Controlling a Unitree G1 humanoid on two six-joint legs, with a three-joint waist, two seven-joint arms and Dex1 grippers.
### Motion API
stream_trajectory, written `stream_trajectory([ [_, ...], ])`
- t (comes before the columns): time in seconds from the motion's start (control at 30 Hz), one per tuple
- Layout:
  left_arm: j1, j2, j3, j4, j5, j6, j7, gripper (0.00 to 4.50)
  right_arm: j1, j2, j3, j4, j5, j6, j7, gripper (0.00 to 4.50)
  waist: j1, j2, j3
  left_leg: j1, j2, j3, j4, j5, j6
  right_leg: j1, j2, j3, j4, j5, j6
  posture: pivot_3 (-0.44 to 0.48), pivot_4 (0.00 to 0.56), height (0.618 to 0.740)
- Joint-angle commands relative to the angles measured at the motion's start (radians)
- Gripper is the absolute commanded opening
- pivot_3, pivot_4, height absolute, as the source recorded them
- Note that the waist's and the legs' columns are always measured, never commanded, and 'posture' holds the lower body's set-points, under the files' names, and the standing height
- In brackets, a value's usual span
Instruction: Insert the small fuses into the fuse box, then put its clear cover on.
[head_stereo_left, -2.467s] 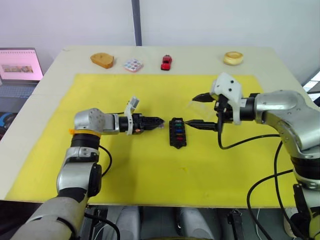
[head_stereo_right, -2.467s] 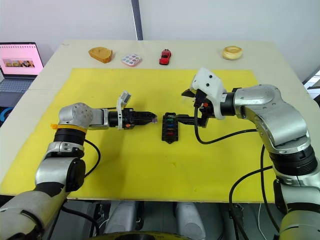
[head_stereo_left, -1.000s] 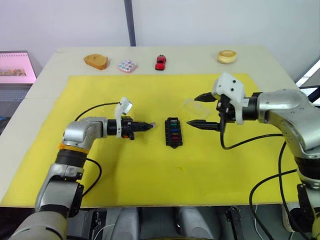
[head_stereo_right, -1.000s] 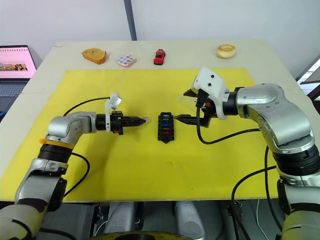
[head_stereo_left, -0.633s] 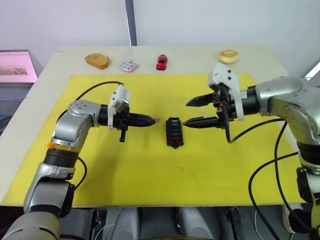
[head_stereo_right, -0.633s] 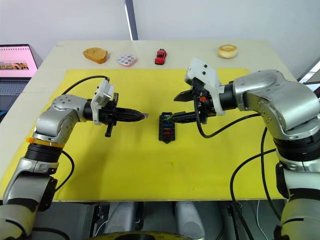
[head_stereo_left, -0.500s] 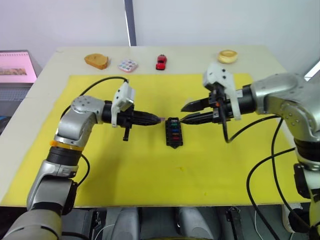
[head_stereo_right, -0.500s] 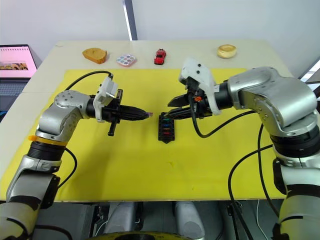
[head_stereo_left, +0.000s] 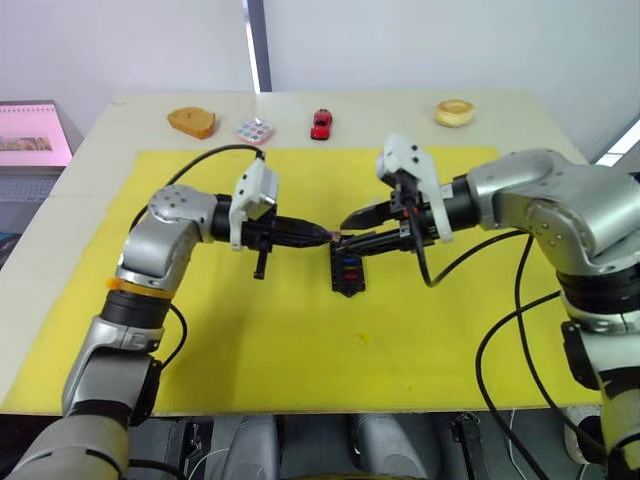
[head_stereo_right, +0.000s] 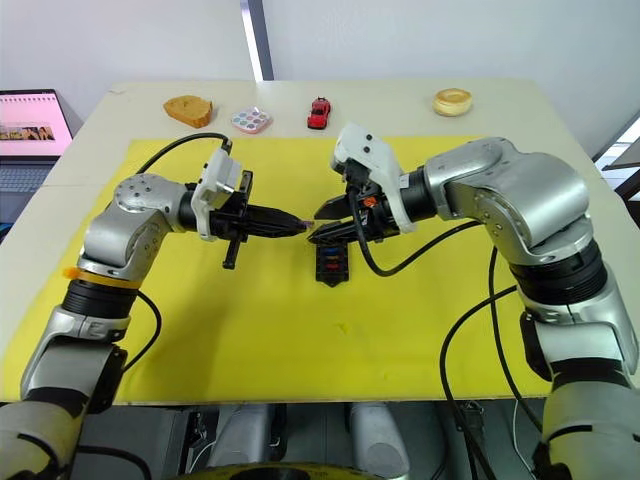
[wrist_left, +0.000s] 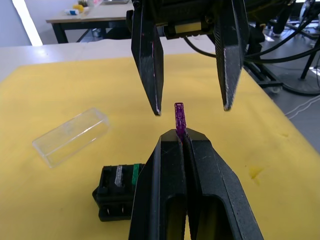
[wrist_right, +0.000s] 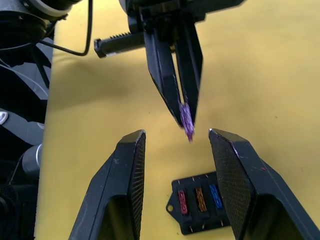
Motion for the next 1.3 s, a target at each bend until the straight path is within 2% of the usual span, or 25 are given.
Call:
stream_trajectory([
  [0.03, -0.024, 0.003, 0.002, -0.023, 0.001, -0.018, -0.004, 0.00, -0.026, 0.009, -0.012, -0.006, -0.005, -0.020, -0.009, 2.12, 0.000, 0.000, 0.000, 0.000, 0.000, 0.000, 0.000, 0.000, 0.000, 0.000, 0.000, 0.000, 0.000, 0.000, 0.000, 0.000, 0.150, 0.740],
  [0.23, -0.020, 0.005, 0.000, -0.024, 0.007, -0.026, 0.001, 0.00, -0.029, 0.009, -0.006, -0.002, -0.009, -0.035, -0.009, 2.12, 0.000, 0.000, 0.000, 0.000, 0.000, 0.000, 0.000, 0.000, 0.000, 0.000, 0.000, 0.000, 0.000, 0.000, 0.000, 0.000, 0.150, 0.740],
  [0.33, -0.021, 0.006, -0.002, -0.018, 0.012, -0.034, 0.001, 0.00, -0.029, 0.010, -0.003, 0.001, -0.011, -0.042, -0.008, 1.33, 0.000, 0.000, 0.000, 0.000, 0.000, 0.000, 0.000, 0.000, 0.000, 0.000, 0.000, 0.000, 0.000, 0.000, 0.000, 0.000, 0.150, 0.740],
  [0.4, -0.021, 0.009, -0.004, -0.013, 0.020, -0.043, 0.002, 0.00, -0.030, 0.011, -0.001, 0.003, -0.013, -0.047, -0.007, 0.37, 0.000, 0.000, 0.000, 0.000, 0.000, 0.000, 0.000, 0.000, 0.000, 0.000, 0.000, 0.000, 0.000, 0.000, 0.000, 0.000, 0.150, 0.740],
  [0.43, -0.021, 0.010, -0.005, -0.010, 0.024, -0.048, 0.001, 0.00, -0.030, 0.012, 0.000, 0.004, -0.014, -0.050, -0.007, 0.05, 0.000, 0.000, 0.000, 0.000, 0.000, 0.000, 0.000, 0.000, 0.000, 0.000, 0.000, 0.000, 0.000, 0.000, 0.000, 0.000, 0.150, 0.740],
  [0.67, -0.021, 0.013, -0.013, 0.002, 0.044, -0.066, 0.003, 0.00, -0.032, 0.010, -0.004, 0.001, -0.014, -0.054, -0.003, 0.05, 0.000, 0.000, 0.000, 0.000, 0.000, 0.000, 0.000, 0.000, 0.000, 0.000, 0.000, 0.000, 0.000, 0.000, 0.000, 0.000, 0.150, 0.740],
  [0.73, -0.030, 0.019, -0.027, 0.011, 0.064, -0.024, 0.027, 0.00, -0.031, 0.010, -0.001, 0.003, -0.019, -0.060, -0.003, 0.05, 0.000, 0.000, 0.000, 0.000, 0.000, 0.000, 0.000, 0.000, 0.000, 0.000, 0.000, 0.000, 0.000, 0.000, 0.000, 0.000, 0.150, 0.740],
  [0.8, -0.064, -0.003, -0.032, 0.064, 0.101, 0.033, 0.112, 0.00, -0.022, -0.002, 0.017, 0.018, -0.070, -0.135, 0.007, 0.05, 0.002, 0.000, 0.000, 0.000, 0.000, 0.000, 0.000, 0.000, 0.000, 0.000, 0.000, 0.000, 0.000, 0.000, 0.000, 0.000, 0.150, 0.740],
  [0.9, -0.075, -0.021, -0.035, 0.128, 0.124, 0.009, 0.144, 0.93, -0.032, -0.014, 0.056, 0.121, -0.175, -0.280, 0.037, 0.00, 0.000, 0.000, 0.000, 0.000, 0.000, 0.000, 0.001, 0.000, 0.000, 0.000, 0.000, 0.000, 0.000, 0.000, 0.000, 0.000, 0.150, 0.740],
  [1.0, -0.072, -0.041, -0.057, 0.176, 0.152, -0.017, 0.144, 2.45, -0.041, -0.027, 0.104, 0.229, -0.274, -0.441, 0.103, 0.00, -0.003, 0.000, 0.000, 0.000, 0.000, 0.001, 0.000, 0.000, 0.001, -0.001, 0.000, 0.000, 0.000, 0.000, 0.000, 0.000, 0.150, 0.740],
  [1.13, -0.082, -0.071, -0.086, 0.243, 0.188, -0.041, 0.137, 4.45, -0.069, 0.012, 0.138, 0.371, -0.339, -0.546, 0.174, 0.00, -0.001, 0.000, 0.000, -0.001, 0.000, 0.001, -0.001, 0.000, 0.001, -0.002, 0.000, 0.000, 0.000, 0.000, 0.000, 0.000, 0.150, 0.740],
  [1.3, -0.090, -0.085, -0.106, 0.272, 0.212, -0.054, 0.118, 4.48, -0.083, 0.071, 0.167, 0.513, -0.408, -0.645, 0.226, 0.00, -0.001, 0.000, 0.000, -0.002, 0.000, 0.001, -0.001, 0.000, 0.000, -0.003, 0.000, 0.001, 0.001, 0.000, 0.000, 0.000, 0.150, 0.740],
])
